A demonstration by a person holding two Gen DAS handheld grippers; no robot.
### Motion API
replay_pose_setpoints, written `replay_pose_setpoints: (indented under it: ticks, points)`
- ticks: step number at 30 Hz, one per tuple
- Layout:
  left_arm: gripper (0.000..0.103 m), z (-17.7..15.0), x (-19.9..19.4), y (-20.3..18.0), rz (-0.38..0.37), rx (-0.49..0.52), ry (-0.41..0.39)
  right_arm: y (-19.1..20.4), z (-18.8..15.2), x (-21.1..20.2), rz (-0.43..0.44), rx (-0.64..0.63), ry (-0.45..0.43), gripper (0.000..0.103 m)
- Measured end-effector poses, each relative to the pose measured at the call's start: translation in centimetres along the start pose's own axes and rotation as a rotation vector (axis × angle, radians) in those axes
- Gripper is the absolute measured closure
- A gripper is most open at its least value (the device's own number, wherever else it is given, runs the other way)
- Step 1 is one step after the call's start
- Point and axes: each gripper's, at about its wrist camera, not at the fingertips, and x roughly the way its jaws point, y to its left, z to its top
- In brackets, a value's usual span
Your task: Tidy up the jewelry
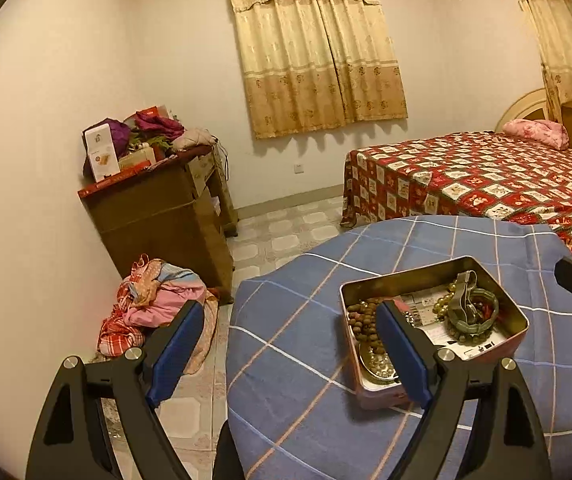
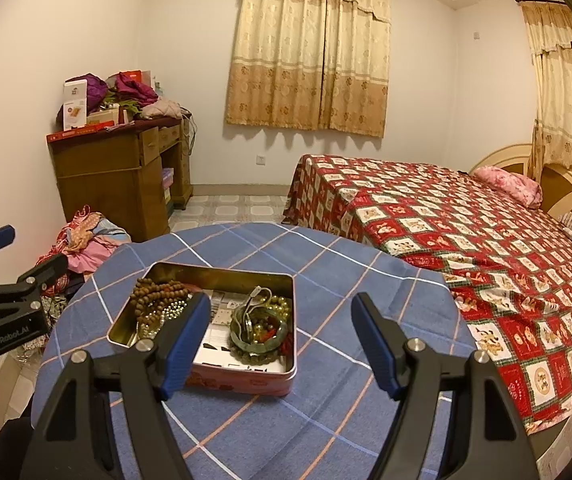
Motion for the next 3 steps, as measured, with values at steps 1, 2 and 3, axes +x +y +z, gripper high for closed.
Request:
replay_pose_setpoints:
  ticks: [1, 2, 3]
  points:
    - [0.016, -0.02, -0.01, -0.02, 0.002, 0.002, -0.002, -0.07, -0.05, 0.09, 0.001, 0.001, 0.002, 0.028]
    - [0.016, -0.06, -0.04, -0.07, -0.001, 0.003, -0.003, -0.04, -0.07, 0.09, 0.002, 0.000, 0.003, 0.028]
    - [0.016, -0.06, -0.07, -0.16, -0.010, 0.005, -0.003, 0.00, -0.07, 0.08, 0.002, -0.001, 0.004, 0.028]
